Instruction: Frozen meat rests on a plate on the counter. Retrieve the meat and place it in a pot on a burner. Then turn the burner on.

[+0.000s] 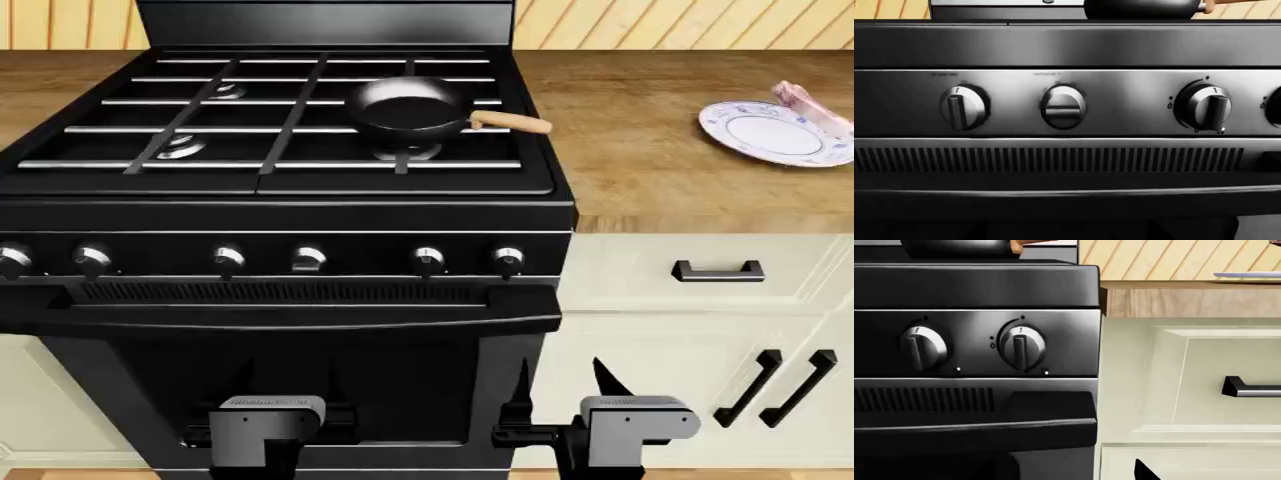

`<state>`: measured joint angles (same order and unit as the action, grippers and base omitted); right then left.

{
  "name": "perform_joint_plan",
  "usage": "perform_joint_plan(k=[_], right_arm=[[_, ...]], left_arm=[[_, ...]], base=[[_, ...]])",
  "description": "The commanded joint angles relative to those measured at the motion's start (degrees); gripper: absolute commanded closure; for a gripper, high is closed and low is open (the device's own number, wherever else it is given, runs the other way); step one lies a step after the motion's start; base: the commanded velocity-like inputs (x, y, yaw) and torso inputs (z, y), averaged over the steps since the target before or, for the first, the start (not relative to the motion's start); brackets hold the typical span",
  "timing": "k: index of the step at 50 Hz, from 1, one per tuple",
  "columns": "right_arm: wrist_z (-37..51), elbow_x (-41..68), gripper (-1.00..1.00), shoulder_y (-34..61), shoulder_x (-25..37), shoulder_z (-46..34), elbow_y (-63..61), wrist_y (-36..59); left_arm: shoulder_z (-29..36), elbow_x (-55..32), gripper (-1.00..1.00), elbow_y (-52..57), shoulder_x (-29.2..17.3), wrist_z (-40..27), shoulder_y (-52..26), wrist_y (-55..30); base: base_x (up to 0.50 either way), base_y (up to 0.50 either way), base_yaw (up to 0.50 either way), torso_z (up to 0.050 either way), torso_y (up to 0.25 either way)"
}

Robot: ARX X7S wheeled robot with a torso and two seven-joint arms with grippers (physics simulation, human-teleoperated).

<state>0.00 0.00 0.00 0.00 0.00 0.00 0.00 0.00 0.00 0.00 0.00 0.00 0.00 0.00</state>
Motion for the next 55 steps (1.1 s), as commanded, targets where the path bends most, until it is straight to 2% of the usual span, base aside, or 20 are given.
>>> perform_joint_plan(k=[1,10,48,55], right_arm=[[0.8,0.99,-1.0,-0.11,0.93,-1.27,-0.1,-0.3],[1.34,2.58,-1.0,0.07,2.63,-3.85,0.4,0.28],[3.69,7.52,-1.0,0.39,5.25,-6.38,0.71,-0.31],[3.83,9.13,-1.0,0.84,5.58,-6.46,1.13,0.09]], left_arm=[[0.92,-1.7,-1.0,0.46,-1.02,-0.27,0.22,-0.09],[2.31,-4.44,-1.0,0.94,-2.55,-0.53,0.56,-0.18],[5.63,-8.56,-1.0,-0.12,-5.37,-2.85,0.12,0.43],[4.72,-8.48,-1.0,-2.95,-4.44,-7.03,-2.06,-3.76]], base=[[0.0,0.0,0.0,0.05,0.0],[0.0,0.0,0.0,0.05,0.0],[0.0,0.0,0.0,0.05,0.0],[0.0,-0.29,0.0,0.015,0.0]])
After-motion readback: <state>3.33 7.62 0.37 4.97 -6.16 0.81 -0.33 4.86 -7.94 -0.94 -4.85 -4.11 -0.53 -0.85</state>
